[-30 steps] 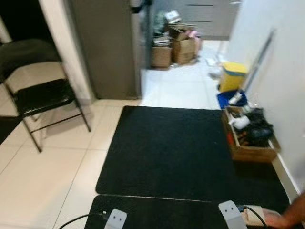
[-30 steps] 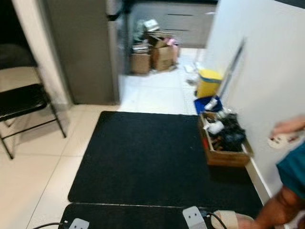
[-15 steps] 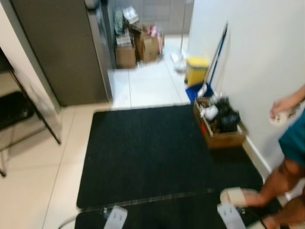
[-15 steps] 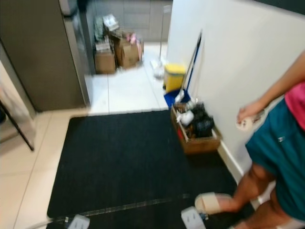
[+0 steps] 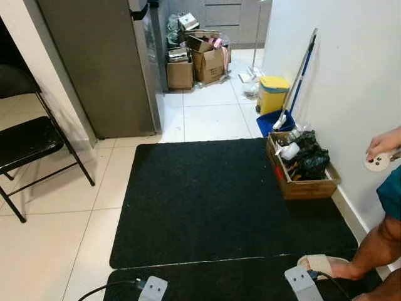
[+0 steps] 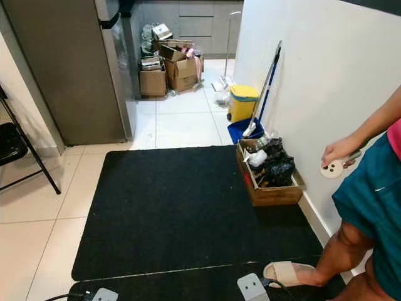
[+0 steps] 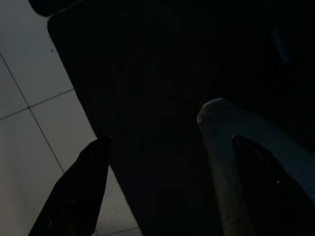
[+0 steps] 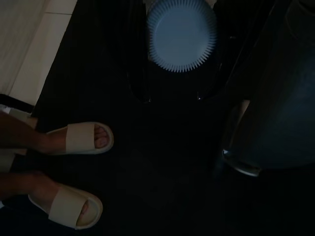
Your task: Restocking fridge
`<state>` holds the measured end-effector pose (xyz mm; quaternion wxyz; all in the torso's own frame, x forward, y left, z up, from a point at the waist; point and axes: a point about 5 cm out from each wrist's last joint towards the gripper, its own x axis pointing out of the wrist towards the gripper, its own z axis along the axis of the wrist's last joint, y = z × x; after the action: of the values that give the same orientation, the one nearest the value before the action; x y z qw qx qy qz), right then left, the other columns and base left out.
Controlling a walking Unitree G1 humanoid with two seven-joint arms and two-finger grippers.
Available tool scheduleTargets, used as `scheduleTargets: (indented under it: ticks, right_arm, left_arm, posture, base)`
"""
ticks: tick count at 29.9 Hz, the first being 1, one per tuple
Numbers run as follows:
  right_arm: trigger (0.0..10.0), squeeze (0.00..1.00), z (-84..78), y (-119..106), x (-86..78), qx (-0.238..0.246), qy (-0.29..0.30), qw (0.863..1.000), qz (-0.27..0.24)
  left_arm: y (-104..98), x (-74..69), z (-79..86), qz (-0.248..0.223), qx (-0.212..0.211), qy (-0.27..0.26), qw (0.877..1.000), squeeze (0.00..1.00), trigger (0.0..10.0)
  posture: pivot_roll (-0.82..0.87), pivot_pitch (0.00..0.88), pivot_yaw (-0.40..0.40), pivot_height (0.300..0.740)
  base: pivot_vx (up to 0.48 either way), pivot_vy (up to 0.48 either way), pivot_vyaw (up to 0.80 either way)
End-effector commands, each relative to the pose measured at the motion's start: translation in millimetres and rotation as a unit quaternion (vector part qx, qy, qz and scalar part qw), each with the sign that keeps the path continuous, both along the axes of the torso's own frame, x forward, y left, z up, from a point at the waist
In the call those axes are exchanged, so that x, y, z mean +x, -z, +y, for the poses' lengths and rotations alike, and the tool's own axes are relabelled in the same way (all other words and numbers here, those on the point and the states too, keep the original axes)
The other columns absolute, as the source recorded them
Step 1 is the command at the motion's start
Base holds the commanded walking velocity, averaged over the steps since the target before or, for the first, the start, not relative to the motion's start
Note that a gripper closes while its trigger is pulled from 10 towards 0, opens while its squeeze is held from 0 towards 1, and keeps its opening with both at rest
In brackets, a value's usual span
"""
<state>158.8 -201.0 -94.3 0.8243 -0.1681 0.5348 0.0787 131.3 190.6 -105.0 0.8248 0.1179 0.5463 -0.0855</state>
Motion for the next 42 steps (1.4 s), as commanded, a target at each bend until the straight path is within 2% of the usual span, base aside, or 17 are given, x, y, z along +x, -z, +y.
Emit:
scheduleTargets:
  ticks: [1,42]
  right_arm:
    - [10.0,0.00,-2.4,-2.0,3.9,-0.008,-0.009,1.000,-0.005]
    - [10.0,0.00,2.4,-1.9,5.0,-0.003,-0.039,0.999,-0.005]
  left_arm:
    - [0.1,1.0,-3.2,0.000,-0.004,-0.002,1.000,0.00,10.0]
    - [-0.2,1.9,-2.9,-0.002,-0.009,-0.012,1.000,0.00,10.0]
  posture:
    - [-0.04,0.000,-0.019,0.740]
    - [-0.04,0.000,-0.026,0.740]
  base:
    - [0.000,0.000,0.00]
    - [0.000,0.000,0.00]
